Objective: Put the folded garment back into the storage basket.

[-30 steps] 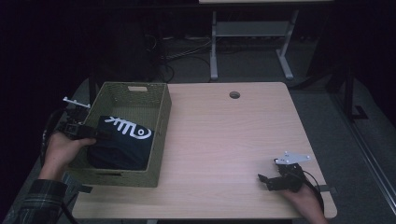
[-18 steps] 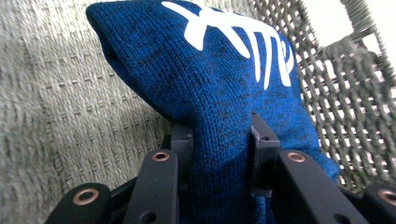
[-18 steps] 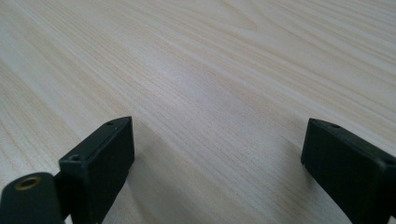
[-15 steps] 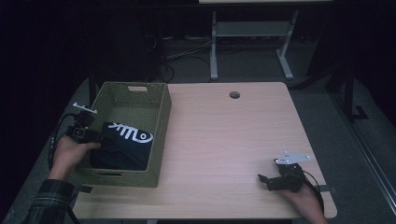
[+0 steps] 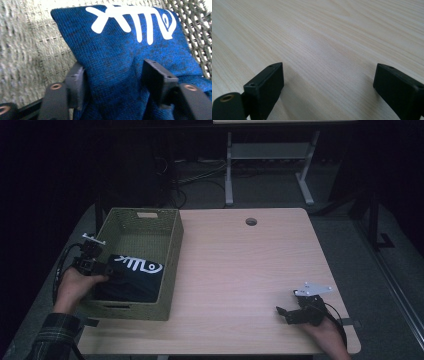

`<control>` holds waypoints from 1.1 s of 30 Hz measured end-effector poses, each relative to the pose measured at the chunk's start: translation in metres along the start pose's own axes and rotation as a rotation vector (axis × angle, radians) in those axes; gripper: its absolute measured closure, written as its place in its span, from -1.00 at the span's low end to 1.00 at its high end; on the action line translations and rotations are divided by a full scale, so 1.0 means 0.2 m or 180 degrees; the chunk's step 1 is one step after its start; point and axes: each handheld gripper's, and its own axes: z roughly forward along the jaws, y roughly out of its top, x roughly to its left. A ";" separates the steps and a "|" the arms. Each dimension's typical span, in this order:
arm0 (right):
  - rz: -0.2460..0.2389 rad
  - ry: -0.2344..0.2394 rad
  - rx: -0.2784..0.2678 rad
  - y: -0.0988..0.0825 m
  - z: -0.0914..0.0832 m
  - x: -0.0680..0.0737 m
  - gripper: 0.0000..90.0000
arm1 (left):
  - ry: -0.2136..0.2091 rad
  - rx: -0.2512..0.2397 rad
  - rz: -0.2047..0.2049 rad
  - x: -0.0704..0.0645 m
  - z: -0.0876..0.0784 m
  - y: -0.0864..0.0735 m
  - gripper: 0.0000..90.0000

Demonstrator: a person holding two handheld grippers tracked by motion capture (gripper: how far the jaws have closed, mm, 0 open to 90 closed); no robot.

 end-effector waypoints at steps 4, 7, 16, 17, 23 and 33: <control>0.0000 0.0000 0.0003 0.00 0.00 0.00 -0.80 | 0.0097 -0.0074 -0.0011 0.01 -0.03 -0.01 -0.36; -0.0001 0.0000 0.0002 0.00 0.00 0.00 -0.80 | 0.0114 -0.0158 -0.0015 0.02 -0.06 -0.01 -0.42; -0.0001 -0.0001 0.0004 0.00 0.00 0.00 -0.80 | 0.0106 -0.0349 0.0040 -0.03 -0.10 0.00 -0.63; -0.0001 -0.0001 0.0004 0.00 0.00 0.00 -0.79 | 0.0088 -0.0378 0.0047 -0.04 -0.10 0.01 -0.65; -0.0002 -0.0001 0.0006 0.00 0.00 0.00 -0.80 | 0.0025 -0.0522 0.0150 -0.12 -0.12 0.05 -0.70; 0.0003 -0.0002 0.0009 0.00 0.00 0.00 -0.80 | -0.0011 -0.0741 0.0399 -0.28 -0.11 0.12 -0.71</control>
